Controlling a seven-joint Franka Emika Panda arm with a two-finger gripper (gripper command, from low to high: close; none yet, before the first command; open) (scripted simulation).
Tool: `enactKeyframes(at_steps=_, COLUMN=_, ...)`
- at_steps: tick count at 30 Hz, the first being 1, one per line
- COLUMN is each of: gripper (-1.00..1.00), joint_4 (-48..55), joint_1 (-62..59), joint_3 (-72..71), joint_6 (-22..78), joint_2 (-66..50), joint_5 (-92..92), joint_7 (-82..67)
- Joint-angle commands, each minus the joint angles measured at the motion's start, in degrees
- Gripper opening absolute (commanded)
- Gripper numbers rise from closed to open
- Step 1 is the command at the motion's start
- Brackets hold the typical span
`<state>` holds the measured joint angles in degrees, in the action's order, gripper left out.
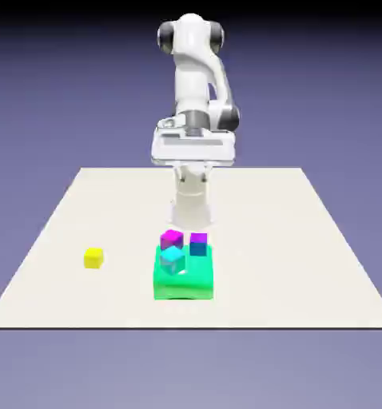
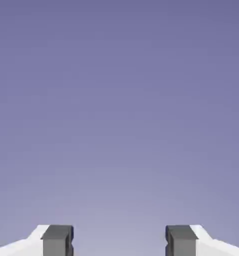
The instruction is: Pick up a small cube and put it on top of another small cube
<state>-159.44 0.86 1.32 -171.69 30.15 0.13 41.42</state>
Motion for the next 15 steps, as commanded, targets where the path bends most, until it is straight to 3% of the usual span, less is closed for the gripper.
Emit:
enactKeyframes(at_steps=1, gripper=0.0, joint_4=1.3, joint_1=0.14, joint_3=1.09, joint_6=1.92, joint_2=-2.08, joint_5=0.11, joint_7=-0.86)
enactKeyframes(at_steps=15, gripper=0.0, joint_4=19.44, joint_1=2.15, joint_3=16.37, joint_6=28.81, joint_2=-31.15, joint_5=1.58, joint_7=-12.88)
